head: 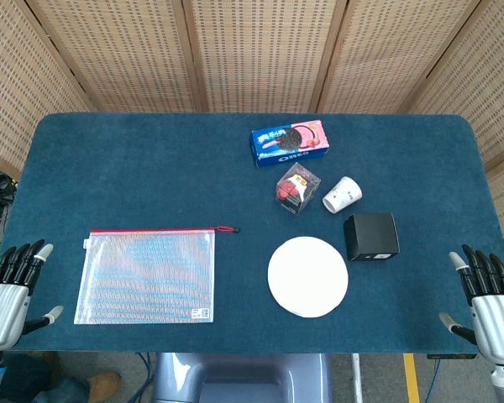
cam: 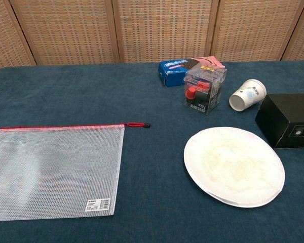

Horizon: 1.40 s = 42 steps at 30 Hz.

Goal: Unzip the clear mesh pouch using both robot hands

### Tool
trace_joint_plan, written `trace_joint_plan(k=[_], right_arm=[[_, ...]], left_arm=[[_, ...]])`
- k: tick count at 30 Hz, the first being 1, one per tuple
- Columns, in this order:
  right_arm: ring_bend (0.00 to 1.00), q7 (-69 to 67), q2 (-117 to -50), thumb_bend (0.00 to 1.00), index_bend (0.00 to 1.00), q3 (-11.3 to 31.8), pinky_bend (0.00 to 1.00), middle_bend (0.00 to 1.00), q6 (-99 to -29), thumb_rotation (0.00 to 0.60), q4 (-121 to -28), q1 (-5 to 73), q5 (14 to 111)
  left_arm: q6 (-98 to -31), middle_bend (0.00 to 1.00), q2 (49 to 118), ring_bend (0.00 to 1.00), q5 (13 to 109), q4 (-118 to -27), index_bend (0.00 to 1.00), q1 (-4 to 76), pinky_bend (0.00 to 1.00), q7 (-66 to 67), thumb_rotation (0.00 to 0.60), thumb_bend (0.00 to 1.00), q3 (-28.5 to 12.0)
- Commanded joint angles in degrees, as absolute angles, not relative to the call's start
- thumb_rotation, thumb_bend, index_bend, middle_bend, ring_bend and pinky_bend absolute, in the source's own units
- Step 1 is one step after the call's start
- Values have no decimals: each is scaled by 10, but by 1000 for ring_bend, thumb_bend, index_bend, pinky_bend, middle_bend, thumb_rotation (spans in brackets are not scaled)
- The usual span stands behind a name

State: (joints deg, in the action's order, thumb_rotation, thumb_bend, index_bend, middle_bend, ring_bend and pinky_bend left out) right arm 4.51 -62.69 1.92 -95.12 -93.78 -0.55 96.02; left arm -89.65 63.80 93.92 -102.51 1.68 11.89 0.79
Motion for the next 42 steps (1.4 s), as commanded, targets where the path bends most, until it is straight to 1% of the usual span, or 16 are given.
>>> trace_joint_plan(k=[1, 7, 8, 9, 11, 12, 13, 15, 16, 17, 20, 24, 29, 31, 36, 42], right_arm=[[0, 45, -627, 0, 49, 19, 0, 0, -951, 600, -938, -6, 960], [0, 43, -627, 0, 49, 18, 0, 0, -951, 600, -939, -6, 960], [0, 42, -627, 0, 49, 18, 0, 0, -951, 600, -939, -6, 960], [0, 40, -626, 0, 49, 18, 0, 0, -951, 600, -939, -6, 960], [0, 38, -626, 0, 49, 18, 0, 0, -949, 600, -939, -5, 959], [0, 37, -626, 0, 49, 19, 0, 0, -946, 600, -938, -4, 958], [0, 37, -625, 0, 49, 19, 0, 0, -943, 600, -937, -3, 955], [0, 38, -626, 0, 49, 20, 0, 0, -937, 600, -936, -1, 951], [0, 40, -626, 0, 49, 20, 0, 0, -933, 600, -936, 1, 948], [0, 42, -627, 0, 49, 21, 0, 0, -931, 600, -937, 1, 947], [0, 51, -630, 0, 49, 23, 0, 0, -928, 600, -938, 4, 944], [0, 61, -634, 0, 49, 25, 0, 0, -923, 600, -938, 5, 937], [0, 66, -638, 0, 49, 33, 0, 0, -910, 600, -931, 11, 918], [0, 65, -639, 0, 49, 37, 0, 0, -902, 600, -927, 14, 907], [0, 61, -637, 0, 50, 44, 0, 0, -897, 600, -922, 17, 892], [0, 59, -635, 0, 50, 45, 0, 0, -898, 600, -922, 17, 889]], left_arm=[[-897, 0, 638, 0, 939, -1025, 0, 16, 0, 119, 600, 0, 8], [-894, 0, 641, 0, 938, -1022, 0, 18, 0, 119, 600, 0, 7], [-893, 8, 642, 25, 939, -1020, 0, 19, 6, 120, 600, 0, 6], [-892, 59, 644, 97, 940, -1018, 0, 21, 49, 120, 600, 0, 5], [-891, 312, 652, 388, 941, -1015, 0, 29, 276, 122, 600, 0, -4], [-887, 522, 659, 609, 940, -1015, 16, 38, 491, 121, 600, 0, -13], [-874, 681, 662, 755, 936, -1018, 72, 48, 672, 121, 600, 0, -19], [-835, 797, 663, 862, 929, -1030, 166, 77, 854, 121, 600, 0, -33], [-810, 850, 669, 909, 919, -1033, 209, 103, 932, 138, 600, 0, -52], [-792, 891, 676, 943, 908, -1034, 227, 119, 980, 155, 600, 0, -64], [-703, 961, 699, 994, 843, -1054, 292, 186, 1000, 205, 600, 0, -107], [-613, 973, 734, 1000, 747, -1049, 319, 266, 1000, 272, 600, 0, -154], [-519, 974, 805, 1000, 577, -994, 344, 378, 1000, 340, 600, 9, -199], [-496, 974, 833, 1000, 521, -961, 344, 415, 1000, 348, 600, 47, -206], [-489, 974, 894, 1000, 465, -881, 377, 479, 1000, 367, 600, 248, -206], [-471, 974, 963, 1000, 422, -780, 411, 538, 1000, 371, 600, 269, -204]])
